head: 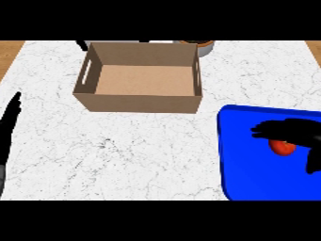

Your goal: Pick the tomato from the tray and place it in the cardboard box

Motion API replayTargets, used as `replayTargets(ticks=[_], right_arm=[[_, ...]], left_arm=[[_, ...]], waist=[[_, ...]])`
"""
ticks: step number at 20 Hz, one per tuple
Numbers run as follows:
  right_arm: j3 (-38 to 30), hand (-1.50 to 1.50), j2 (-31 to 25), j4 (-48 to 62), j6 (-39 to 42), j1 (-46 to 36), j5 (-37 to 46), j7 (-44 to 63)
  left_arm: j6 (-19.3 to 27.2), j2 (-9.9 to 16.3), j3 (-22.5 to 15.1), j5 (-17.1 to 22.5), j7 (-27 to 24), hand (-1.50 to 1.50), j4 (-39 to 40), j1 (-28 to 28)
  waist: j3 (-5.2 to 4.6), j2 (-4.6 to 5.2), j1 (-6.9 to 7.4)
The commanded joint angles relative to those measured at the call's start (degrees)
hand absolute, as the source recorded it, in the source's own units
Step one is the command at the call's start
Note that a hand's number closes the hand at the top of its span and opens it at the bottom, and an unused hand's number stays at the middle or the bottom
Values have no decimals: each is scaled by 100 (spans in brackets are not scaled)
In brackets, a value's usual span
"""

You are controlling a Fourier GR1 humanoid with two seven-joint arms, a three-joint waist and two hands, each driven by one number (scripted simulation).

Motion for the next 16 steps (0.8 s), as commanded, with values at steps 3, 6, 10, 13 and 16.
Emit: replayTargets(ticks=[3,6,10,13,16], right_arm=[[-442,150,547,562,-507,-57,250,-102],[-754,150,471,183,-876,32,-32,-182],[-964,150,668,356,-1246,-58,114,-242],[-1635,150,1428,607,-1073,209,-443,2609],[-2180,150,1438,924,-1203,567,-797,3562]], left_arm=[[-99,-93,140,-120,184,0,-203,-6],[-185,-135,174,-73,-167,0,120,-43],[-60,-213,176,-255,161,0,-124,-85],[-31,-154,224,-170,68,0,9,160],[54,-31,391,-171,118,0,86,247]], waist=[[5,10,34],[2,2,-20],[4,4,10],[-22,-122,-275],[-50,-249,-744]])
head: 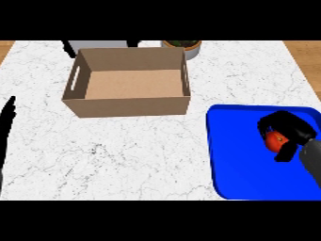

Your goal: Pick the tomato from the tray and place it in the cardboard box

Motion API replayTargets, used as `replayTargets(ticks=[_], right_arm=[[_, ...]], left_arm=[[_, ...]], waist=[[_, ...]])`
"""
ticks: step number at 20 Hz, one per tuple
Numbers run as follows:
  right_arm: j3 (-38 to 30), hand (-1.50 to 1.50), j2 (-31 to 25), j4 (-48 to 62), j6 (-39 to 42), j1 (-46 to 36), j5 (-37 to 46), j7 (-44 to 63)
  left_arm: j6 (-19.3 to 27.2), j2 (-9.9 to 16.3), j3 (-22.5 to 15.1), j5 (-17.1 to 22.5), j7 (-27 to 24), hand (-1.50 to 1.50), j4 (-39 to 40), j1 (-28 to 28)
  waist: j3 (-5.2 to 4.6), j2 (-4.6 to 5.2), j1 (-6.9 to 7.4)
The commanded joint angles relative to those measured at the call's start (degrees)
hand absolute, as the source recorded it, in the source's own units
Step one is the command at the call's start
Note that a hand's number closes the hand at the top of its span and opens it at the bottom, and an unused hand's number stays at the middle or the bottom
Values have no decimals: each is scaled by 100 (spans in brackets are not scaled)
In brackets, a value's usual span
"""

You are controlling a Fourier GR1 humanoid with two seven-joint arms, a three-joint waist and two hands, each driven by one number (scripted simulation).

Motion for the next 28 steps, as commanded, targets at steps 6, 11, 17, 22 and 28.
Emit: replayTargets(ticks=[6,11,17,22,28], right_arm=[[-1026,150,676,46,-1346,186,-325,3369],[-929,150,1127,-599,-2194,-150,88,4627],[-275,150,1918,-1522,-2846,-902,1130,6140],[214,150,2830,-2144,-2485,-1551,2034,7975],[1127,150,2929,-3055,-1906,-2430,2181,10413]], left_arm=[[100,58,138,-1,23,0,40,239],[65,120,171,0,11,0,55,327],[-15,139,75,-45,67,0,-13,249],[-61,86,74,4,-75,0,-28,236],[-181,-37,-141,-65,37,0,-100,-215]], waist=[[70,-153,-360],[61,-206,-251],[81,-159,-68],[114,-43,79],[156,149,393]])
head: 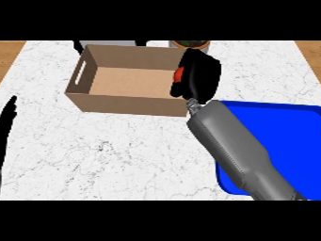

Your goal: Pick the tomato from the tray and place it in the cardboard box

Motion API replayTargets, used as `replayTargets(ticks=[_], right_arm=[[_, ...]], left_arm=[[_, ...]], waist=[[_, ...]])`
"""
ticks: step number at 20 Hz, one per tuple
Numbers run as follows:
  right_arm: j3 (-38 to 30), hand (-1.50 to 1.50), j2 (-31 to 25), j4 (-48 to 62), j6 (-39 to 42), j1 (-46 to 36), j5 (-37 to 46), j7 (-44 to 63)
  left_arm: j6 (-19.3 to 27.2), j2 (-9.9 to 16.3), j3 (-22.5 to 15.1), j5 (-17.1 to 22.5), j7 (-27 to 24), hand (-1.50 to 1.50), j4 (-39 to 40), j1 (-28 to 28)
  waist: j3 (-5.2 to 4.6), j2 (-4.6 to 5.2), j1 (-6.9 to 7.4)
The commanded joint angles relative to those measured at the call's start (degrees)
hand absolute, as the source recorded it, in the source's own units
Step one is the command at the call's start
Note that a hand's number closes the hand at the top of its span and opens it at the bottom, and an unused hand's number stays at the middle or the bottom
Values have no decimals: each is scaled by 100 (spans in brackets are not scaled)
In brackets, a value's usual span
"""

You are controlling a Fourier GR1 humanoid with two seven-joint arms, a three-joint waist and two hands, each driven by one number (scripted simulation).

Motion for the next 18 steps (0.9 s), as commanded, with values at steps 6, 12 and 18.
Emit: replayTargets(ticks=[6,12,18], right_arm=[[89,150,178,235,75,-1589,-280,1850],[-628,150,179,1388,-552,-2064,-795,1239],[-930,150,180,2572,-1295,-2437,-1067,836]], left_arm=[[-34,-197,-141,-129,-22,0,100,-391],[59,-326,-203,-244,-181,0,123,-321],[-250,-102,-120,-142,78,0,37,-668]], waist=[[29,213,296],[28,269,412],[30,316,582]])
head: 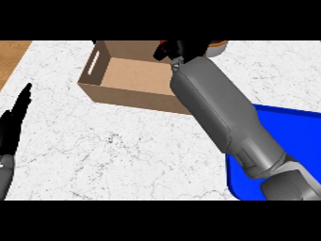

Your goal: Pick the tomato from the tray and place it in the cardboard box

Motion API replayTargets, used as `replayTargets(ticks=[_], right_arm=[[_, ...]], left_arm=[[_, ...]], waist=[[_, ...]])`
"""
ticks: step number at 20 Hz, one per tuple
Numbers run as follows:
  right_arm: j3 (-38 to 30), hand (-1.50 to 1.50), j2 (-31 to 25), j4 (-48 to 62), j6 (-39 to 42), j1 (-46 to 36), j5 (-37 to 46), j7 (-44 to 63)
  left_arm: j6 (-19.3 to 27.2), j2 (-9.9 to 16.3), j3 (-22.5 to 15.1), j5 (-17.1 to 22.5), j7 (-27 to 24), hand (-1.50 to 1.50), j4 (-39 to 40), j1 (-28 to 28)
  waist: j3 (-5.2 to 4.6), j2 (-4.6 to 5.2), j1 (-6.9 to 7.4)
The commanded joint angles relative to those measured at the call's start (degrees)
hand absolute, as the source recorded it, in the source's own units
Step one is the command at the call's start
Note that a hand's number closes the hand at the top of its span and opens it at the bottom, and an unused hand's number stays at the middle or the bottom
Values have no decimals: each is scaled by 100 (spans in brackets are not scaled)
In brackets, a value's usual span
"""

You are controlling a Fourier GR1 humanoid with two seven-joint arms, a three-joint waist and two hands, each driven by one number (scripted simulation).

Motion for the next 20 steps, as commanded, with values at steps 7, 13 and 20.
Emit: replayTargets(ticks=[7,13,20], right_arm=[[-824,150,39,1695,-1240,-328,-325,156],[-1476,-150,39,2065,-1449,-411,-836,-370],[-1445,-150,32,2102,-2526,-297,-702,-1335]], left_arm=[[-61,17,59,-15,-156,0,50,-102],[-83,-127,-135,-74,1,0,-221,-49],[-11,-167,-60,-116,-29,0,-30,-110]], waist=[[0,99,149],[12,130,263],[7,111,140]])
